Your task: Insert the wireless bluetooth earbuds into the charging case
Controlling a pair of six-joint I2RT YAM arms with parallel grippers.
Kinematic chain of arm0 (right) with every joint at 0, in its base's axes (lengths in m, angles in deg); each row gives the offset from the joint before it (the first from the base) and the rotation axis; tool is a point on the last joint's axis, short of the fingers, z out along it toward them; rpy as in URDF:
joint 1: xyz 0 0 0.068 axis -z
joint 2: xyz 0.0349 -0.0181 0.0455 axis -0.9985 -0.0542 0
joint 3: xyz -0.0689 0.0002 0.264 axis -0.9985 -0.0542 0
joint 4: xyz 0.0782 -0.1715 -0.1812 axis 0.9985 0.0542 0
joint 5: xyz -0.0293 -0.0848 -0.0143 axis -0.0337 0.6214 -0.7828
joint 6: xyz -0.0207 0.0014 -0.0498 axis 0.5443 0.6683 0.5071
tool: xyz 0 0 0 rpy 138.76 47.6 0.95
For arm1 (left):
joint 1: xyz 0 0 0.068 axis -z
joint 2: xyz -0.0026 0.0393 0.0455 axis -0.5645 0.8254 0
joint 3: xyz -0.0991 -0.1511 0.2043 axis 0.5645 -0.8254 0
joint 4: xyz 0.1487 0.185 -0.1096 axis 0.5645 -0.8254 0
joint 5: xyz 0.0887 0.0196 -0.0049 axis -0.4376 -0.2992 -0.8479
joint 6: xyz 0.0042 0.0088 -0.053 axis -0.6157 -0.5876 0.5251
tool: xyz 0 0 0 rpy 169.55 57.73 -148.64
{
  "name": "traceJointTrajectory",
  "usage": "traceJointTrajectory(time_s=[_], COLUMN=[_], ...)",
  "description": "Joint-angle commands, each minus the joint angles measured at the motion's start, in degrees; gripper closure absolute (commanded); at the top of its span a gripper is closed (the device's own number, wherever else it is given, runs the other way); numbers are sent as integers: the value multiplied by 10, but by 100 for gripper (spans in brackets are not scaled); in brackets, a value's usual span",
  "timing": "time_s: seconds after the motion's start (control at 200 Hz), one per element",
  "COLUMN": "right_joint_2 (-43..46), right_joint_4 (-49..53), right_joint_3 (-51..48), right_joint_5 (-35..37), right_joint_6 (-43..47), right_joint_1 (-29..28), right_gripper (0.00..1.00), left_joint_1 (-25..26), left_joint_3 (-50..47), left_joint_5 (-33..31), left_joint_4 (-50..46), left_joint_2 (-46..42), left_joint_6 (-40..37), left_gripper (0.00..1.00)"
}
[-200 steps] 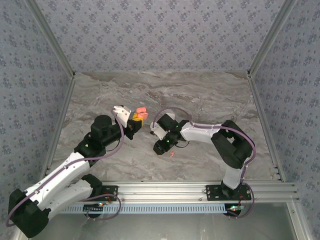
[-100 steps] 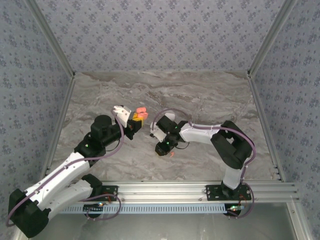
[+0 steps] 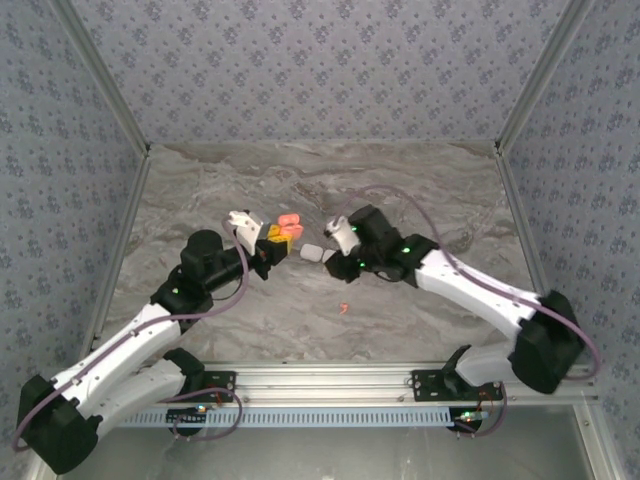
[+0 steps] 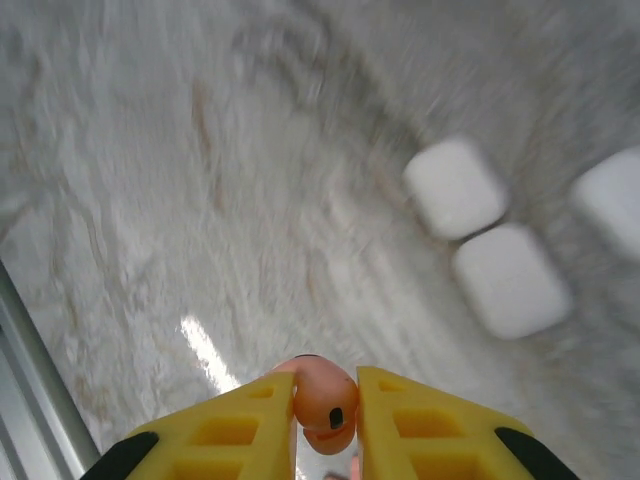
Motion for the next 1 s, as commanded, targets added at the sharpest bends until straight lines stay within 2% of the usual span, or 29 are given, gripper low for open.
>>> traceJointTrajectory(time_s=[0.0,0.13,0.27,0.615,0.994], right_joint_2=[66,127,143,99,59], right_joint_4=[-16,-50,-69,-106,-92], right_joint_3=[5,26,41,62,79], right_joint_5=[45,51,58,34,21], right_joint_6=[-8,-7,9,20,31], right_joint_1=[12,6,-6,-47,-66], right_gripper=[78,78,78,77,77], left_joint_1=[0,0,2,7,8], left_joint_3=[-3,9,18,24,25], left_joint_5=[69,130,174,217,219], left_joint_4=[72,87,99,103,99], left_joint_2=[13,33,45,54,56], left_joint_6=[13,14,13,10,6], left_gripper=[90,91,94,94,95])
